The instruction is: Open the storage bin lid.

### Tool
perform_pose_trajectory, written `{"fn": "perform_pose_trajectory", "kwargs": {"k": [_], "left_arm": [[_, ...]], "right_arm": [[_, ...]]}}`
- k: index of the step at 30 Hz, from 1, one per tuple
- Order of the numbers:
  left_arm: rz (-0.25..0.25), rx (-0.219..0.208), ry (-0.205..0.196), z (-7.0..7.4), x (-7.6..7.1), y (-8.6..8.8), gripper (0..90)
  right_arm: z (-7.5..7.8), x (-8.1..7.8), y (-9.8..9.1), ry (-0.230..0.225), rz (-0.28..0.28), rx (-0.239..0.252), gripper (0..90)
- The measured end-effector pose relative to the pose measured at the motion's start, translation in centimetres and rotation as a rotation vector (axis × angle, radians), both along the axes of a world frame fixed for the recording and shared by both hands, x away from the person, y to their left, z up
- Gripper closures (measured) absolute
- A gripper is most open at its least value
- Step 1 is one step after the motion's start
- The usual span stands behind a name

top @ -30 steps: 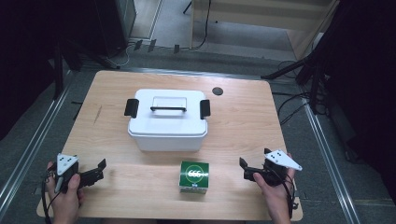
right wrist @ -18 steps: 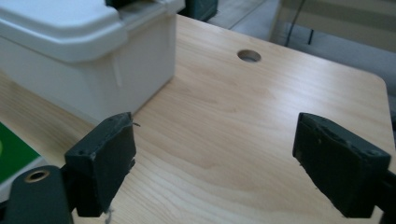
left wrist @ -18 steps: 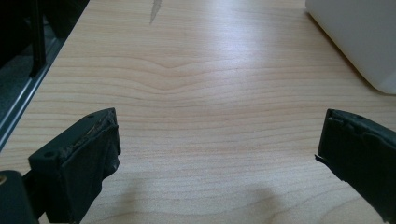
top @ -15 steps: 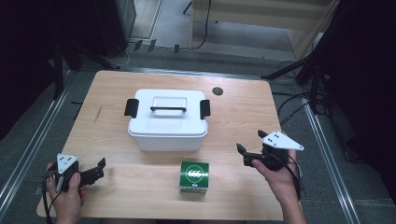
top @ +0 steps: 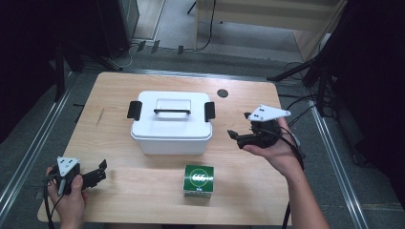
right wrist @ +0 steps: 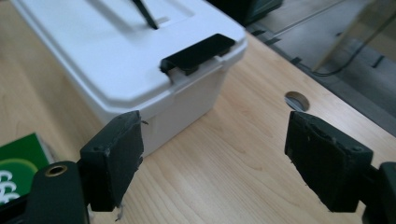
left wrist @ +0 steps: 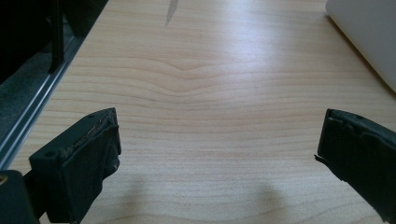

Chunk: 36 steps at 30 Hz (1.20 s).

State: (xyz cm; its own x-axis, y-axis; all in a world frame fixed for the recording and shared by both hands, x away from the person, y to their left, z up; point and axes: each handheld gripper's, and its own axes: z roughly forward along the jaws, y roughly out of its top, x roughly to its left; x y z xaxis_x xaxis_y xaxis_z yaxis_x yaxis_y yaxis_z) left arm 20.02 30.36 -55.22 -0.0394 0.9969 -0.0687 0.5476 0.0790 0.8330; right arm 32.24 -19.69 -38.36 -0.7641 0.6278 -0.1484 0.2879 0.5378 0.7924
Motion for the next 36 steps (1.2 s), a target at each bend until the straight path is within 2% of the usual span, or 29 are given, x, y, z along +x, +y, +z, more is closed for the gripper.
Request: {"fn": "perform_pose_trajectory", "kwargs": {"k": [1, 2, 4, 9, 10, 11, 12, 13, 15, 19, 22, 25, 29, 31, 32, 33, 35, 36], "left_arm": [[-0.013, 0.007, 0.005, 0.0, 0.0, -0.1, 0.0], [-0.025, 0.012, 0.013, 0.0, 0.1, -0.2, 0.0], [-0.026, 0.009, 0.013, 0.0, 0.2, -0.2, 0.0], [-0.032, 0.01, 0.02, 0.0, 0.2, -0.2, 0.0], [-0.034, 0.009, 0.017, 0.0, 0.2, -0.2, 0.0], [-0.035, 0.007, 0.017, 0.0, 0.2, -0.2, 0.1], [-0.035, 0.007, 0.017, 0.0, 0.2, -0.2, 0.0], [-0.037, 0.004, 0.017, 0.0, 0.2, -0.2, 0.0], [-0.038, 0.0, 0.02, 0.0, 0.2, -0.2, 0.1], [-0.041, 0.003, 0.024, 0.0, 0.3, -0.2, 0.1], [-0.039, -0.001, 0.022, -0.1, 0.3, -0.1, 0.1], [-0.04, -0.003, 0.022, 0.0, 0.3, -0.1, 0.4], [-0.043, -0.004, 0.023, 0.0, 0.3, -0.1, 0.4], [-0.042, -0.005, 0.023, 0.0, 0.3, -0.1, 0.4], [-0.043, -0.006, 0.023, 0.0, 0.3, -0.1, 0.4], [-0.043, -0.006, 0.023, 0.0, 0.3, -0.1, 0.4], [-0.043, -0.006, 0.023, 0.0, 0.3, -0.1, 0.4], [-0.044, -0.004, 0.023, 0.0, 0.3, -0.1, 0.4]], "right_arm": [[0.3, 0.4, 0.4, 0.014, 0.031, -0.034, 19.7], [0.8, 1.1, 1.4, 0.034, 0.08, -0.102, 20.7], [1.1, 1.7, 2.3, 0.041, 0.114, -0.161, 23.4], [1.3, 2.8, 4.2, 0.064, 0.17, -0.24, 28.5], [1.4, 3.1, 5.2, 0.068, 0.202, -0.281, 30.8], [1.5, 3.2, 5.7, 0.066, 0.219, -0.303, 31.5], [1.5, 3.2, 5.7, 0.066, 0.219, -0.303, 31.5], [1.7, 3.3, 6.6, 0.062, 0.26, -0.343, 34.1], [2.1, 3.6, 7.5, 0.047, 0.277, -0.378, 36.5], [3.0, 4.2, 8.7, 0.025, 0.318, -0.414, 44.9], [3.5, 4.7, 9.5, 0.048, 0.365, -0.423, 55.6], [3.9, 5.0, 10.6, 0.017, 0.392, -0.477, 58.7], [4.2, 5.3, 11.6, -0.013, 0.432, -0.496, 61.1], [4.2, 5.4, 12.1, -0.025, 0.441, -0.501, 68.4], [4.2, 5.5, 12.4, -0.026, 0.448, -0.504, 72.8], [4.3, 5.6, 12.7, -0.002, 0.457, -0.51, 73.6], [4.3, 5.6, 13.0, 0.013, 0.462, -0.515, 73.5], [4.4, 5.6, 13.6, 0.024, 0.457, -0.534, 72.0]]}}
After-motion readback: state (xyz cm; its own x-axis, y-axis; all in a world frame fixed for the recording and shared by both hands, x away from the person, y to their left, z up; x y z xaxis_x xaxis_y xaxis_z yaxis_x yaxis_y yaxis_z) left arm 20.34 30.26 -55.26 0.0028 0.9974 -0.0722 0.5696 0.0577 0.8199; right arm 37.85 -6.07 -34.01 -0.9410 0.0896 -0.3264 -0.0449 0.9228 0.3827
